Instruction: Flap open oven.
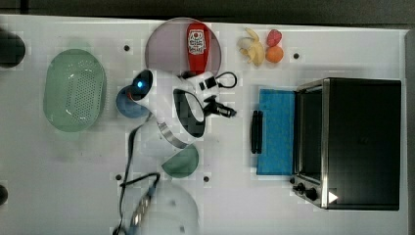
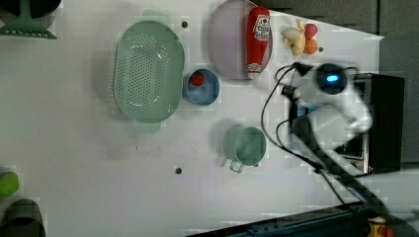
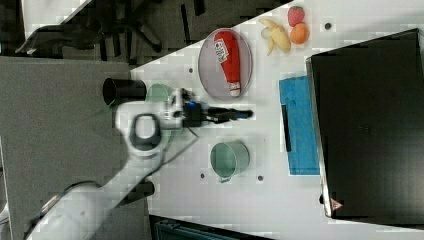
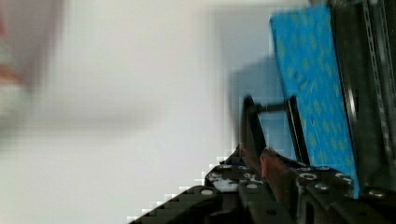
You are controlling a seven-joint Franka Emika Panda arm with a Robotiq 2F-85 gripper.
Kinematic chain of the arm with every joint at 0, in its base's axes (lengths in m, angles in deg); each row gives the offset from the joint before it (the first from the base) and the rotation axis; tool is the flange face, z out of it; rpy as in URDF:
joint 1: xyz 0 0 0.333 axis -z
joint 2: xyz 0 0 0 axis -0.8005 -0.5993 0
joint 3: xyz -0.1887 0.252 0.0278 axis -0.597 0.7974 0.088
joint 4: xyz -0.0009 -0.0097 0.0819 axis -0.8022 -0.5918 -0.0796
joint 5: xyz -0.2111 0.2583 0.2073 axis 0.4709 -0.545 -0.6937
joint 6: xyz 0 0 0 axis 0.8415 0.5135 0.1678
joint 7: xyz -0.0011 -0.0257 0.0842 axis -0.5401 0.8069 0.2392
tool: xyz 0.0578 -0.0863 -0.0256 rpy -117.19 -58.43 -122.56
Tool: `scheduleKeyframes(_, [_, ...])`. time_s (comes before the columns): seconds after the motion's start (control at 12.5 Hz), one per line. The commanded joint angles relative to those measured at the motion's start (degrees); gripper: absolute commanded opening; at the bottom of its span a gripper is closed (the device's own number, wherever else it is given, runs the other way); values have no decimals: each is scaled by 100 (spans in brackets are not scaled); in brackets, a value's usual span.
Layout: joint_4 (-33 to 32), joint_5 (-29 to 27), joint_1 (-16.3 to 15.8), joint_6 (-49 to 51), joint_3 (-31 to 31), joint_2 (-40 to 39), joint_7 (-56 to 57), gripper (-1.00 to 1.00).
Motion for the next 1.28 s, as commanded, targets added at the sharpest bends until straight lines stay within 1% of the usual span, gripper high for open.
scheduleKeyframes(0.08, [151, -656, 90, 77, -172, 665, 2, -65])
scheduleKeyframes(0.24, [152, -1201, 118, 255, -344, 1143, 2, -65])
scheduleKeyframes(0.32, [156, -1389, 122, 381, -425, 1372, 2, -65])
scheduleKeyframes(0.72, [166, -1831, 126, 886, -532, 2463, -28, -65])
scheduleKeyframes(1.04, [186, -2663, 125, 1758, -531, 3144, -103, -65])
scheduleKeyframes(1.28, [193, -2693, 126, 1919, -516, 3627, -103, -65])
